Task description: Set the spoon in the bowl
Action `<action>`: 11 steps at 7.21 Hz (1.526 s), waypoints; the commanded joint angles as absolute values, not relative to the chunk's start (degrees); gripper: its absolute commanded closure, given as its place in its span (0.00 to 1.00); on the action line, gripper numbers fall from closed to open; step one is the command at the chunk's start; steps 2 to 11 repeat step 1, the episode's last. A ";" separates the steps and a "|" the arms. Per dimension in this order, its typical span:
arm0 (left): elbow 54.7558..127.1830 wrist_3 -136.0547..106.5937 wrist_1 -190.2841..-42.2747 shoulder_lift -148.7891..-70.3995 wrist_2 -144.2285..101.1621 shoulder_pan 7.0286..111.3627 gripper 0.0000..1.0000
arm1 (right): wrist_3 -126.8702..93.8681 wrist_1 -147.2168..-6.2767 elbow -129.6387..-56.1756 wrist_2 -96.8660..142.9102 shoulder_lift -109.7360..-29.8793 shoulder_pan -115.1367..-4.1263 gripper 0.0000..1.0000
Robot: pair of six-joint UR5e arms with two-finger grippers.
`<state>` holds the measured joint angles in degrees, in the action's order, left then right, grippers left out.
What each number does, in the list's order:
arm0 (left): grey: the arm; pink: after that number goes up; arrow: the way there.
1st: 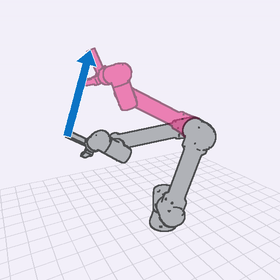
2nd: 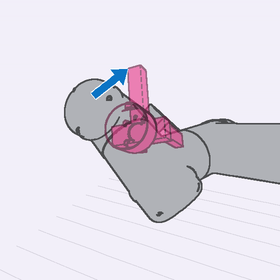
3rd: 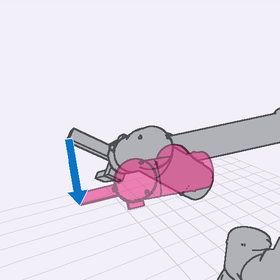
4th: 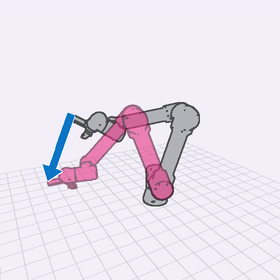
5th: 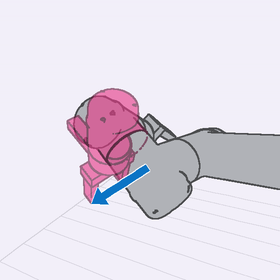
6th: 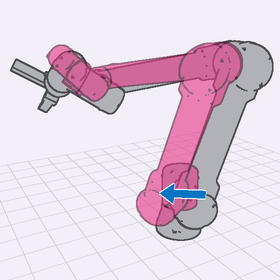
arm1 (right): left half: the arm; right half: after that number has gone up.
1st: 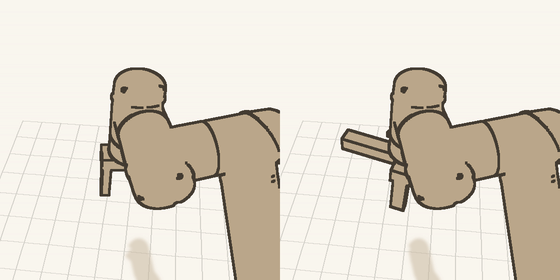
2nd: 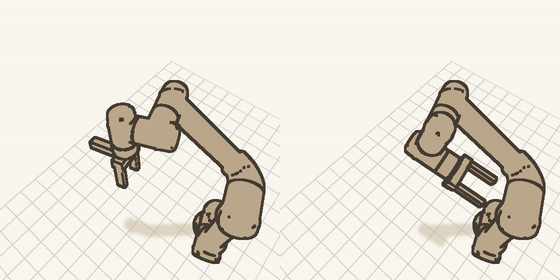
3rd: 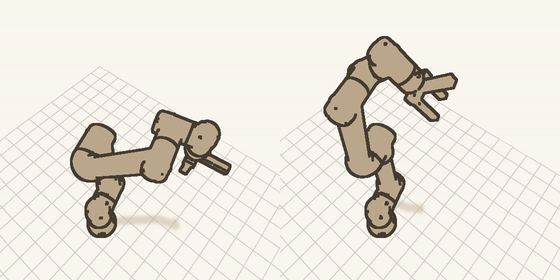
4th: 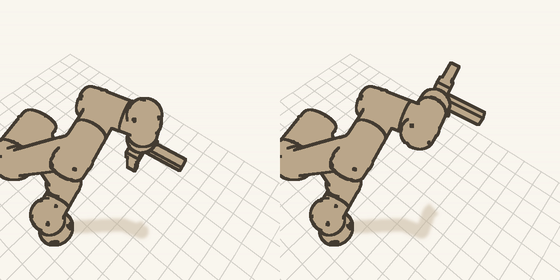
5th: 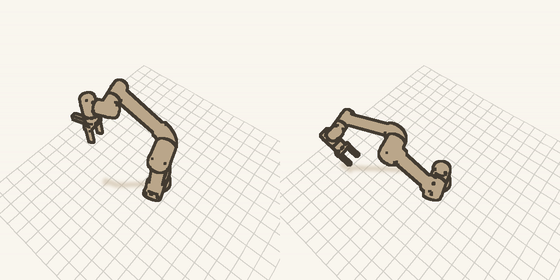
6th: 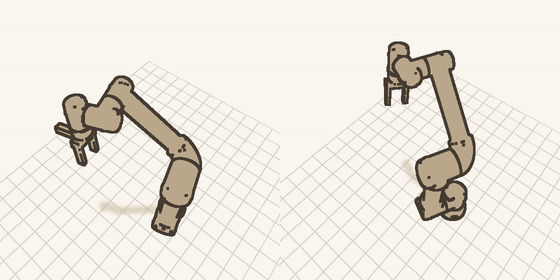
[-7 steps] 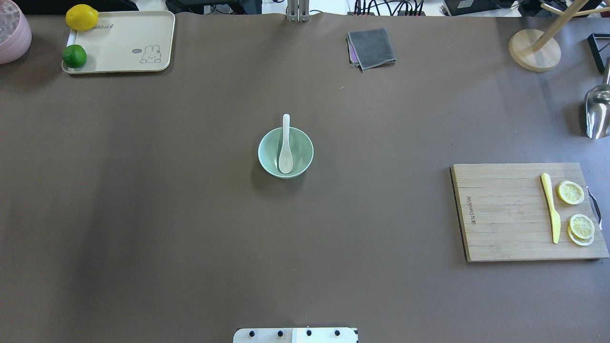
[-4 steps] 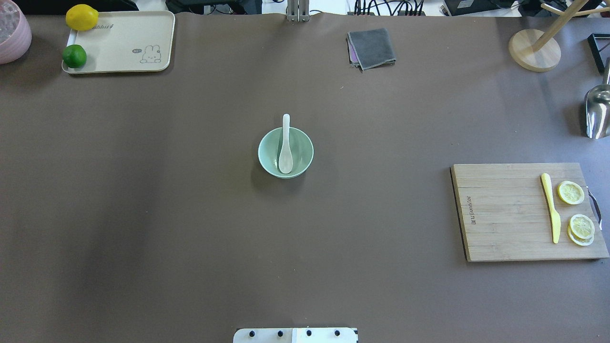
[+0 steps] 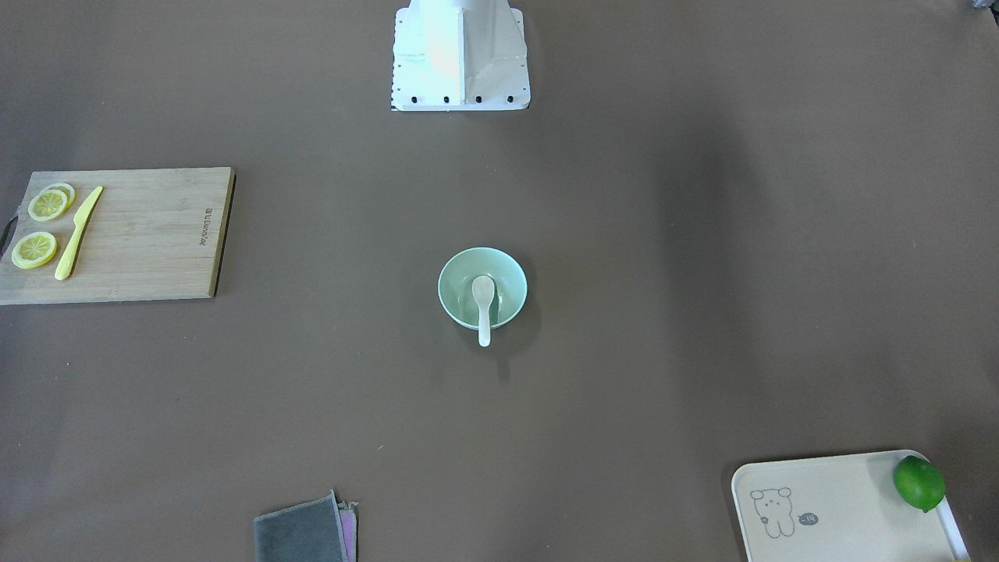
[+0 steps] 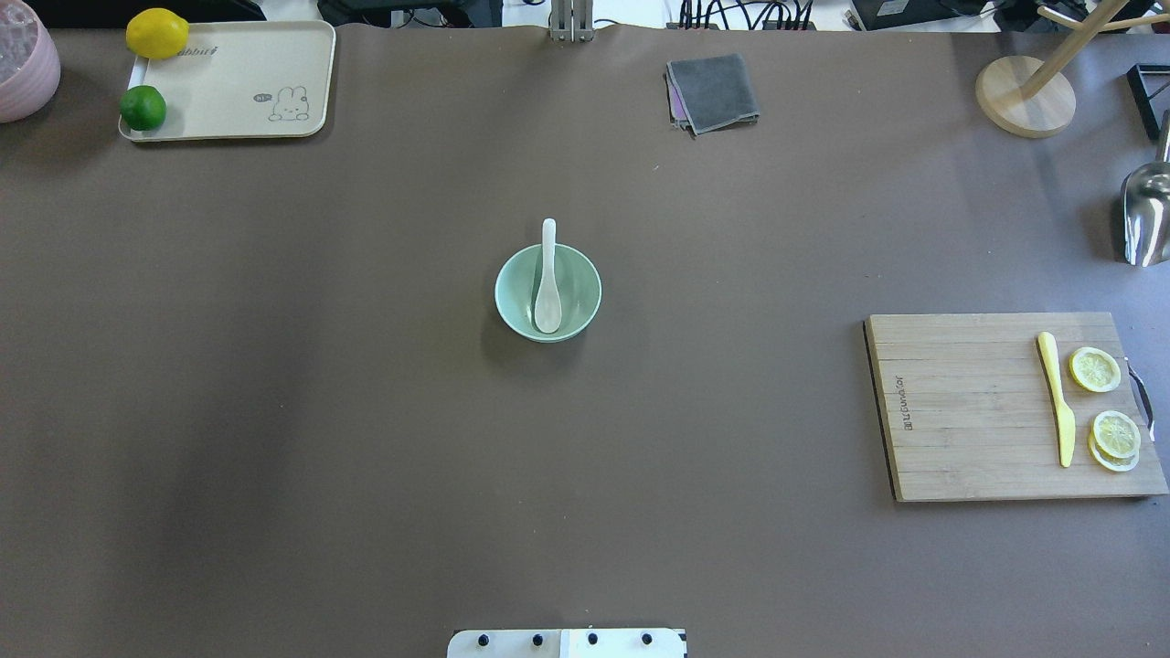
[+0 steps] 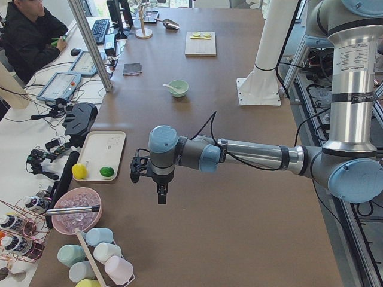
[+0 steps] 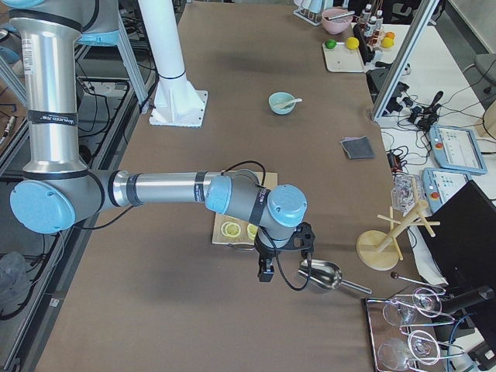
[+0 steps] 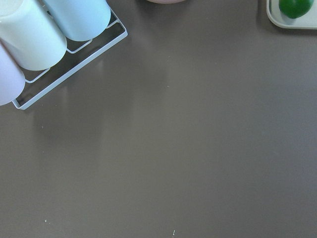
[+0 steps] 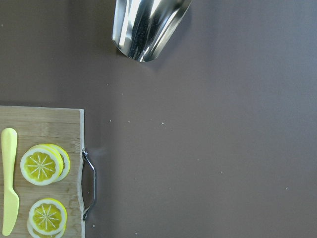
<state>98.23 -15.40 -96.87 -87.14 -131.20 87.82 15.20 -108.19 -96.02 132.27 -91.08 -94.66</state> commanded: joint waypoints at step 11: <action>98.00 -15.47 -96.86 -87.45 -131.05 87.80 0.01 | 15.21 -108.19 -96.15 132.45 -91.14 -94.66 0.00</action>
